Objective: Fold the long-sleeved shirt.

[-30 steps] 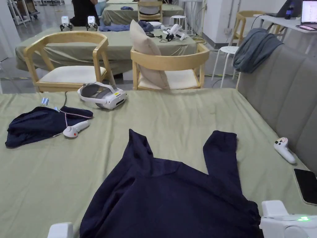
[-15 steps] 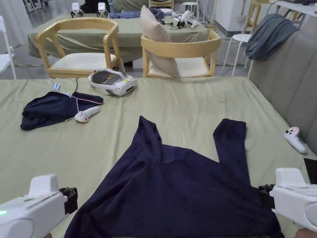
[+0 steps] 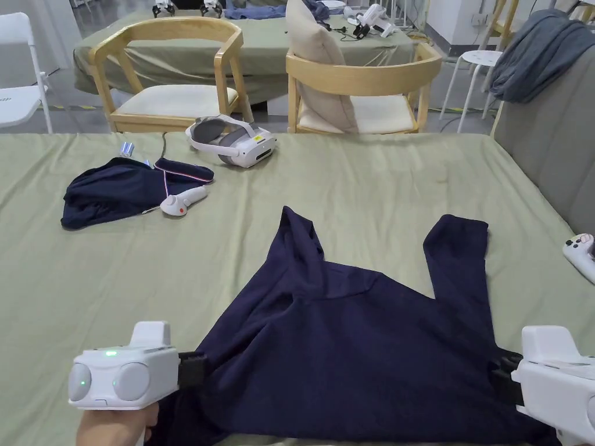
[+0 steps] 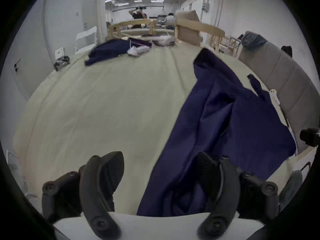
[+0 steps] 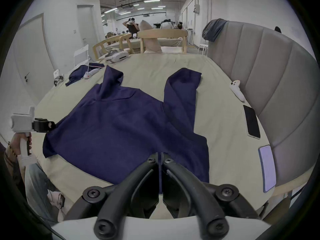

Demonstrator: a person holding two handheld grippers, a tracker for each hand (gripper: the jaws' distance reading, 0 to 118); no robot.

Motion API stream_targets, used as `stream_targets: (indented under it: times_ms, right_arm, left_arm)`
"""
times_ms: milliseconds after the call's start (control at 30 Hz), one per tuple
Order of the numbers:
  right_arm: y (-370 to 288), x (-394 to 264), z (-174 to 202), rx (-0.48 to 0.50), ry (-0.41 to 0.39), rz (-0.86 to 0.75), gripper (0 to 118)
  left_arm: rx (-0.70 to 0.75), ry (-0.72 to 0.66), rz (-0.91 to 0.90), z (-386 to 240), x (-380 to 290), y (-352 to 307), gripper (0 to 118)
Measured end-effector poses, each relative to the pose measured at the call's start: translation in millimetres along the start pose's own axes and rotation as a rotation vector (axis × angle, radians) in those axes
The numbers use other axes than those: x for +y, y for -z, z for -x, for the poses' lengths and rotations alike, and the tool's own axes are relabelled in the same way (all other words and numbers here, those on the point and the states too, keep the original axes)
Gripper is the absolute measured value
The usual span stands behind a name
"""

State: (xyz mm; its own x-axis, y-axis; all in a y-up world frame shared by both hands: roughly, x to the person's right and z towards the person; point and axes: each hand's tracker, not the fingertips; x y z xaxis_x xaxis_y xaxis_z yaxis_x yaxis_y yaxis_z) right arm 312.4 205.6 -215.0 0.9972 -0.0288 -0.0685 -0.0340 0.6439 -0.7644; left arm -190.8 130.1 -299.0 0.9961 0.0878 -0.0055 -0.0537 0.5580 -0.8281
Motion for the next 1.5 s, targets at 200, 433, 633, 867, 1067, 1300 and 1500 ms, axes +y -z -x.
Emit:
stream_targets:
  times_ms: [200, 433, 633, 867, 1067, 1300, 1500]
  right_arm:
    - [17.5, 4.3, -0.3, -0.012, -0.004, 0.030, 1]
    - [44.1, 87.7, 24.9, 0.019, -0.155, -0.033, 2]
    - [145.8, 186.9, 53.0, 0.091, -0.280, 0.053, 99]
    - [263.8, 205.0, 95.4, 0.079, -0.490, 0.312, 69]
    - [236.3, 196.1, 109.1, 0.141, -0.454, 0.336, 4]
    - [87.9, 241.0, 24.9, 0.161, -0.296, -0.013, 4]
    - [-69.1, 289.6, -40.8, 0.034, -0.200, -0.313, 4]
  left_arm:
    - [0.035, 0.073, -0.027, -30.0, -23.1, 9.7, 43]
    - [-0.021, 0.047, -0.179, -30.8, -11.7, -60.0, 8]
    - [-0.141, -0.061, -0.243, -27.8, -5.8, -97.2, 8]
    - [-0.143, -0.099, -0.216, -32.8, -3.1, -92.7, 8]
    - [-0.146, -0.124, -0.210, -20.6, 11.9, -88.5, 8]
    - [-0.161, -0.090, -0.318, -5.0, 64.0, -120.0, 9]
    - [-0.152, -0.044, -0.509, -19.8, 148.6, -177.6, 8]
